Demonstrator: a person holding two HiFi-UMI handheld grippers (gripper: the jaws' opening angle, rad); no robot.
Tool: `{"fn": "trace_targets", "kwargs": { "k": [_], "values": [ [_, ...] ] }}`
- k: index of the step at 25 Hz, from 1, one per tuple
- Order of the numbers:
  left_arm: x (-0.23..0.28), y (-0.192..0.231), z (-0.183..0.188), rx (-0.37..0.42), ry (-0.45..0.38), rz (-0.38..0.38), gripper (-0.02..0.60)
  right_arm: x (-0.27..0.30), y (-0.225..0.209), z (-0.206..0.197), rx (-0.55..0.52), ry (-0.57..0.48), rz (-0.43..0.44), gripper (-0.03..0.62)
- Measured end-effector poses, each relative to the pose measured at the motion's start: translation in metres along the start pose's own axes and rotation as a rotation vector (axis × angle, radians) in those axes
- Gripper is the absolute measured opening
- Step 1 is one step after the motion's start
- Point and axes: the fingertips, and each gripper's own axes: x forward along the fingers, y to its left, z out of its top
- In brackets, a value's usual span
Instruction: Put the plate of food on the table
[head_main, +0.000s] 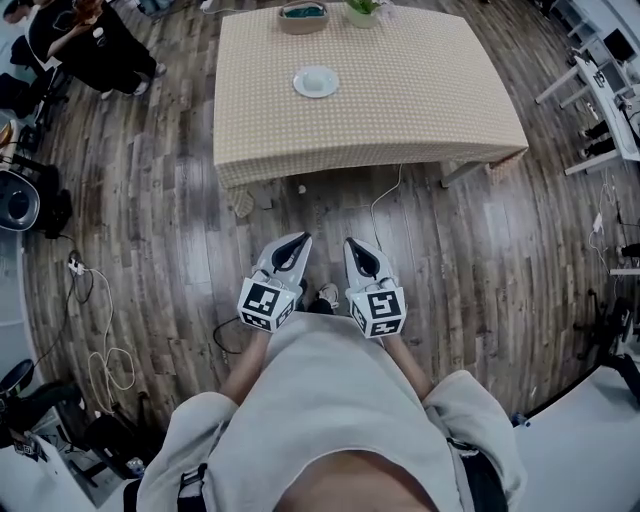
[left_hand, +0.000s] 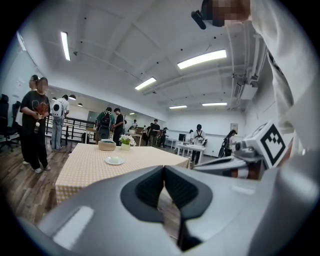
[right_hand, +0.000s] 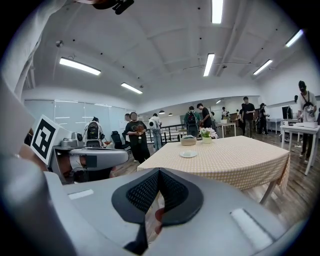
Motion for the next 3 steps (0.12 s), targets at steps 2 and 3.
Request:
{"fn": "trace_targets", "kwargs": {
  "k": [2,3],
  "values": [
    [0.0007,-0.0034,-0.0032,-0.001,0.002,0.003,0.009,-0.0016,-0.0027,-0.0045,-0.003,0.005,0.002,-0.003],
    [0.0008,-0.0049,-0.005,-0.002,0.003,0.005,0.011,-0.0023,-0.0039,-0.0069,-0.006,0.008,0.003,-0.003]
  ]
}}
